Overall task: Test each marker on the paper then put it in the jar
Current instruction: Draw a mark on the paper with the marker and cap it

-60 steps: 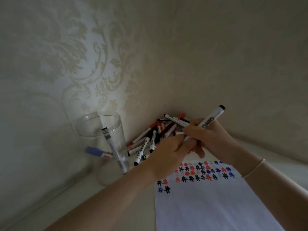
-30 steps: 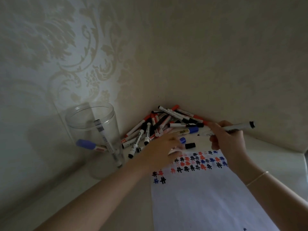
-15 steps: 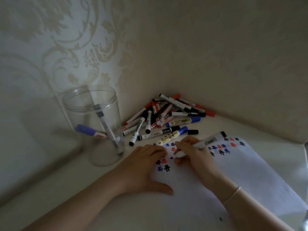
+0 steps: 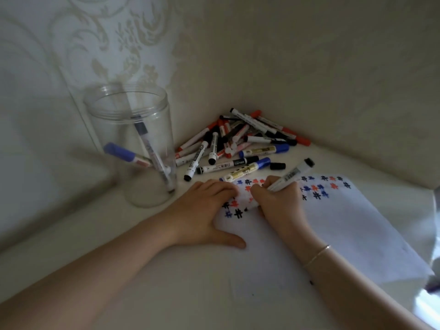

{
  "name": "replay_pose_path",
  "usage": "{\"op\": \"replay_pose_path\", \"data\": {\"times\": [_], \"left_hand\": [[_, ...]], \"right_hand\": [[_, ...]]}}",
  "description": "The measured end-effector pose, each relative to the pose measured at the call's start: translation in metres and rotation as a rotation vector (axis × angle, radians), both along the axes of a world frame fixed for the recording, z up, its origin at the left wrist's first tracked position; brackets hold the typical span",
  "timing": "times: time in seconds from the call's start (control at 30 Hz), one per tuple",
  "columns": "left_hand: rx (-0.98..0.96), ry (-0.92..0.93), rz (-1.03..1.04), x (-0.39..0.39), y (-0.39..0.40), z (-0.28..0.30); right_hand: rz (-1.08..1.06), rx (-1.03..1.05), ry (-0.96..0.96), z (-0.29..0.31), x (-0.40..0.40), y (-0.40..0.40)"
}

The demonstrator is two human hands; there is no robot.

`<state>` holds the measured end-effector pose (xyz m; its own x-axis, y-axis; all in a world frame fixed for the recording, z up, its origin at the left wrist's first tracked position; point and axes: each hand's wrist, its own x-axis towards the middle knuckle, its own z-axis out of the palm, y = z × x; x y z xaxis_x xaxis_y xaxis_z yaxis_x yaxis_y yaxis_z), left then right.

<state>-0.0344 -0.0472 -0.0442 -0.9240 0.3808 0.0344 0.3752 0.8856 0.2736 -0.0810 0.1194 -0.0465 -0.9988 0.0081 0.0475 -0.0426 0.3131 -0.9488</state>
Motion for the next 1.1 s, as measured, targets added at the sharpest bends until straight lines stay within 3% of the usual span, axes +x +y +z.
{"op": "replay_pose_path", "data": {"times": [0.57, 1.1], "left_hand": [[-0.008, 0.004, -0.005, 0.0011, 0.0, 0.004], [-0.009, -0.001, 0.0, 0.0013, 0.0005, 0.0029]], "right_hand": [[-0.014, 0.025, 0.091, -0.0029, -0.0024, -0.0015], [0.004, -0.019, 0.031, -0.0007, -0.0024, 0.0009]]}}
